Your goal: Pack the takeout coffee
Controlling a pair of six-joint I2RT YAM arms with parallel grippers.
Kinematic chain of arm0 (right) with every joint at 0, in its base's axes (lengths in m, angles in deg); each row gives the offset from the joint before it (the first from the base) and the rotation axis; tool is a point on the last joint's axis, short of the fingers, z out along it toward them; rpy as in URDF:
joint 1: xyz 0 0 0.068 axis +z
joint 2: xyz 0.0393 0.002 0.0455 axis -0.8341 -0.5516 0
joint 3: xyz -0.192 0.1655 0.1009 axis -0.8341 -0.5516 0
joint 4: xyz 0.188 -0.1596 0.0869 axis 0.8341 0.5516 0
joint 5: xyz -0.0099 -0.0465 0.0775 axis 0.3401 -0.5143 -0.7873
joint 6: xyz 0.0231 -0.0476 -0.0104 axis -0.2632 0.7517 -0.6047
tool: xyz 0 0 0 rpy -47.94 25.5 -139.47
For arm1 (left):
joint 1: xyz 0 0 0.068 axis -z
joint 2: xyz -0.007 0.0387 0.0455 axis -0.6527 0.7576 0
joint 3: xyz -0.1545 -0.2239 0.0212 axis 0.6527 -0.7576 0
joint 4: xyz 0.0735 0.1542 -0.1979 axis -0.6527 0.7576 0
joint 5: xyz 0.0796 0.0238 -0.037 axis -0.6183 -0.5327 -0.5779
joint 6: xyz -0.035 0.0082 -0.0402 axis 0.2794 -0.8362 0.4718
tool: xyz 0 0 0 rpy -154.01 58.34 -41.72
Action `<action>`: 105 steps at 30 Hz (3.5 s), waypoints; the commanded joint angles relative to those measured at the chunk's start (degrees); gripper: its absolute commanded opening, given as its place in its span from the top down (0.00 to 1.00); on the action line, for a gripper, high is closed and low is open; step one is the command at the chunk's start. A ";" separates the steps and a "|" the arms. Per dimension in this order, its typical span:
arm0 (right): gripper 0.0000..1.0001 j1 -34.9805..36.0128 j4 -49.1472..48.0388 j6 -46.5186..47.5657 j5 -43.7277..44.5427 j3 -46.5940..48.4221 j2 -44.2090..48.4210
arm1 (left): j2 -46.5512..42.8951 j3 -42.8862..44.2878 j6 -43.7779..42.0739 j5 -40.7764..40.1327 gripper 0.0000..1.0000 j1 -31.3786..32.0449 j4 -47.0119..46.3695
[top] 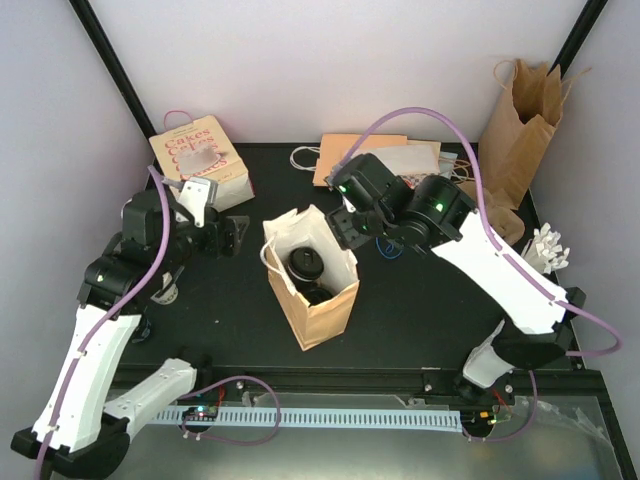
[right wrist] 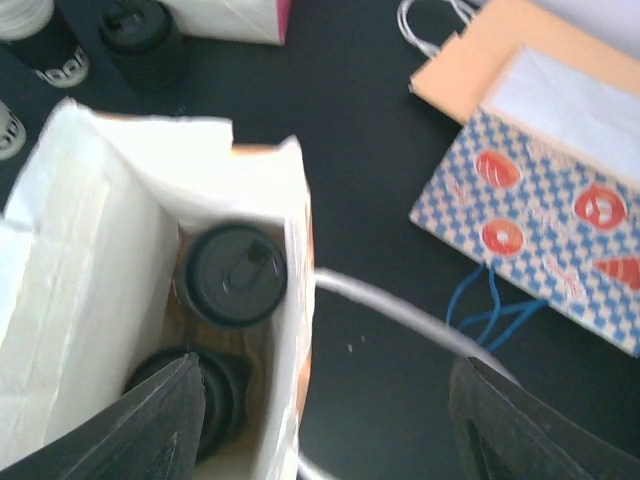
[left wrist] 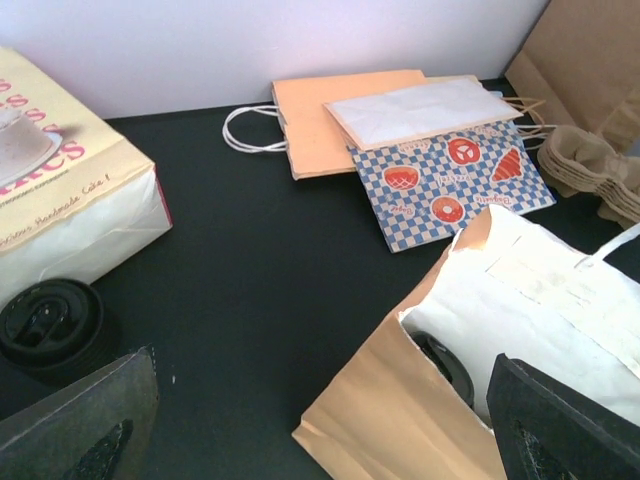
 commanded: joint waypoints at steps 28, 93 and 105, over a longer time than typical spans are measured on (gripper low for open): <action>0.71 0.32 -10.47 -14.09 -5.29 -30.40 10.20 | 10.35 3.62 -1.82 0.73 0.07 -0.72 -6.16; 0.99 4.73 -27.57 51.04 0.53 -51.09 27.53 | 3.33 -8.50 -30.90 23.49 0.09 10.36 -19.04; 0.99 4.75 -28.45 53.79 -1.06 -45.15 23.68 | 13.77 3.66 -45.09 26.75 0.29 12.43 -3.04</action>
